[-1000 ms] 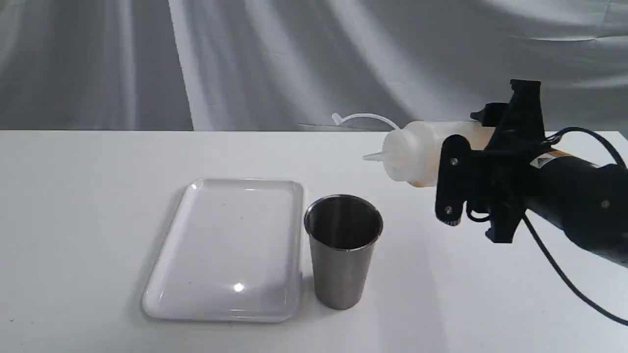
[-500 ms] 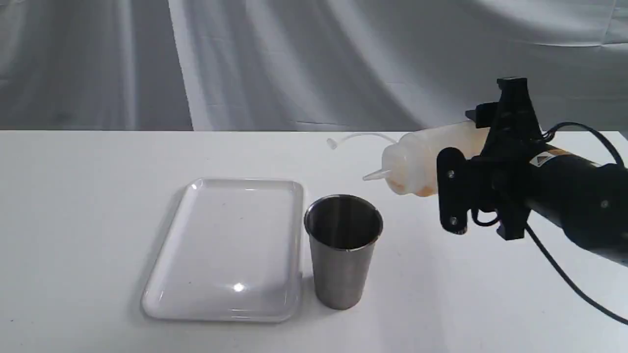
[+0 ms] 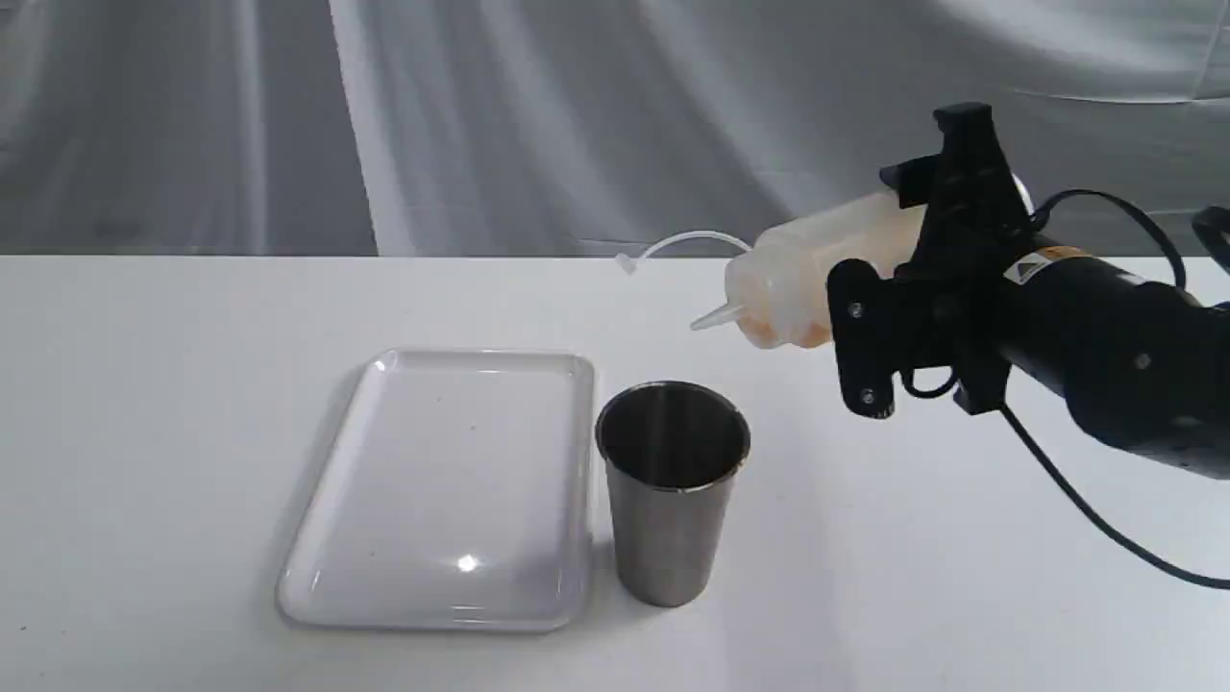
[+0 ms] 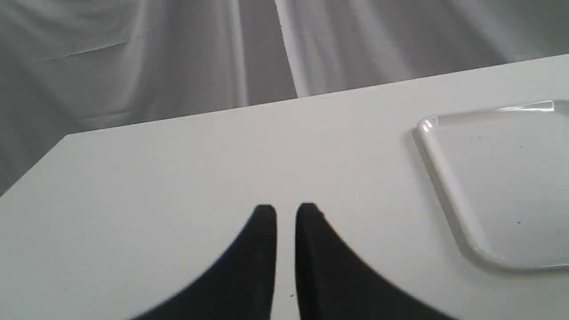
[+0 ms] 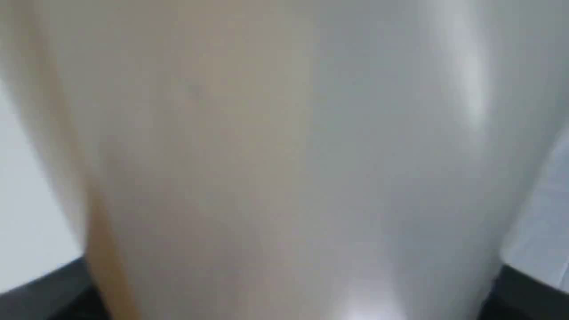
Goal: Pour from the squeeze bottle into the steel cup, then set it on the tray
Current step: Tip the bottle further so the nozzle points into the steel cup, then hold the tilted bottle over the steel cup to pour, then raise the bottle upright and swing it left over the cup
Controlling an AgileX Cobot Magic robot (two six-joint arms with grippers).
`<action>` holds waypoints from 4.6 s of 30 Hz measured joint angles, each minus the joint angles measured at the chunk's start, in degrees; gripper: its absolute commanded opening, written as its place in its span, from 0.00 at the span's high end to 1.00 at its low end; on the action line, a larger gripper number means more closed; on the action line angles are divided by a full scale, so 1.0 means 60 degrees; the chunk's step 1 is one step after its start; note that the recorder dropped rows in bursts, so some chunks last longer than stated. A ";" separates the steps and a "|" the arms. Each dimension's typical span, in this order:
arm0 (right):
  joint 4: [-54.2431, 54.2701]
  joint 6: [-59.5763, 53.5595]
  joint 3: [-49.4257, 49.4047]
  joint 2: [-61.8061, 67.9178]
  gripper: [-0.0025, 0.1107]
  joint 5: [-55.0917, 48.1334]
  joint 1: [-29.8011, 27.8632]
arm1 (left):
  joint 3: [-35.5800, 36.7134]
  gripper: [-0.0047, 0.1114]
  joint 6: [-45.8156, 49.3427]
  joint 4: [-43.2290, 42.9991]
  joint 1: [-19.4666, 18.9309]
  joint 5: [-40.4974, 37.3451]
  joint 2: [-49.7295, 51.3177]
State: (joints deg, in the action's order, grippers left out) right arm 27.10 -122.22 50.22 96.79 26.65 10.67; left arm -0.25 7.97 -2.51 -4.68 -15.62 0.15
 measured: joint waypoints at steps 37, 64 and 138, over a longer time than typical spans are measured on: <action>-0.1856 0.0000 0.0000 0.0000 0.83 0.0400 -0.0185 | 0.0000 0.89 0.0000 0.0000 0.0000 0.0000 0.0000; -0.2559 0.0000 0.0000 0.0378 0.83 0.1010 -0.0201 | 0.0000 0.89 0.0000 0.0000 0.0000 0.0000 0.0000; -0.0591 1.4070 -0.0627 -0.0731 0.83 0.1820 -0.0201 | 0.0000 0.89 0.0000 0.0000 0.0000 0.0000 0.0000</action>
State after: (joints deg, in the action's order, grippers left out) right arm 23.56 -37.80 46.46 92.40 37.57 9.46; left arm -0.25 7.97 -2.51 -4.68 -15.62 0.15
